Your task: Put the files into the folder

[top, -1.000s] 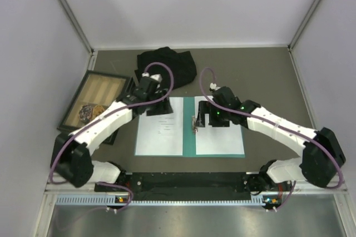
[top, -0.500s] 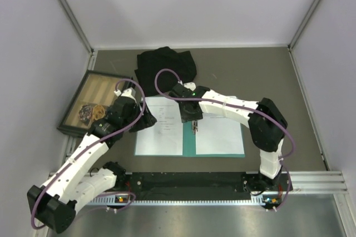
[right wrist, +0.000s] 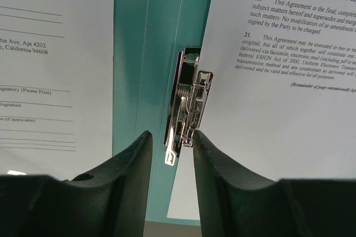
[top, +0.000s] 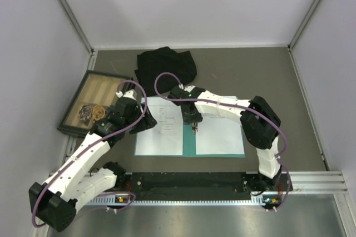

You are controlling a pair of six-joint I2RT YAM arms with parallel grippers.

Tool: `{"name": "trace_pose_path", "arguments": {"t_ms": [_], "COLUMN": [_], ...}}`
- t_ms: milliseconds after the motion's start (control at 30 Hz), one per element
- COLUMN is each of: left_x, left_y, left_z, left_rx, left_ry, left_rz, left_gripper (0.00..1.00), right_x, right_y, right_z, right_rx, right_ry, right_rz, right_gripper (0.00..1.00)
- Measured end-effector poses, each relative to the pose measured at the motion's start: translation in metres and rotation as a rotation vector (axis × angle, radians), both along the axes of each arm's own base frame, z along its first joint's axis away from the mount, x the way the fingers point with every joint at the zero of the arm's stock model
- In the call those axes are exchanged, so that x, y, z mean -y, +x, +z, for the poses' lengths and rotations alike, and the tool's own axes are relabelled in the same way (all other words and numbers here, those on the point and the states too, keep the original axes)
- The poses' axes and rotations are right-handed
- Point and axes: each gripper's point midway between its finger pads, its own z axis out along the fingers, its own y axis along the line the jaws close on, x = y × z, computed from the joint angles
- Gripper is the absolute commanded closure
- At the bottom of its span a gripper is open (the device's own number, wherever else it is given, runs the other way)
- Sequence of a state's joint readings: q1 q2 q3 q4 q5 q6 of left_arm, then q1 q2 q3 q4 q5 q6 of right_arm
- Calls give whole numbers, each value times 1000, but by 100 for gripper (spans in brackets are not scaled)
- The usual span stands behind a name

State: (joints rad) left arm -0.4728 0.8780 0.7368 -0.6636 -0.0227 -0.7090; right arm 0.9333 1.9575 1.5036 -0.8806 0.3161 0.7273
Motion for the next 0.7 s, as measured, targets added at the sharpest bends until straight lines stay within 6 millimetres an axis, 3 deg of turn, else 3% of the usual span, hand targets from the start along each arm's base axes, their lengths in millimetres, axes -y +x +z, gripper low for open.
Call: {"name": "trace_pose_path", "arguments": {"t_ms": [167,700], "left_x": [0,-1], "left_y": [1,1], "left_z": [0,0], "left_rx": [4,10], "left_ry": [1,15], "left_rz": [-1,-17], "left_gripper": [31,30], "right_x": [-4,-9], "right_y": [3,20], "right_z": [-8,-12], "right_rx": [-10,34], "right_ry": [-10,-54], "right_rz": [-4,-23], "right_gripper": [74,78]}}
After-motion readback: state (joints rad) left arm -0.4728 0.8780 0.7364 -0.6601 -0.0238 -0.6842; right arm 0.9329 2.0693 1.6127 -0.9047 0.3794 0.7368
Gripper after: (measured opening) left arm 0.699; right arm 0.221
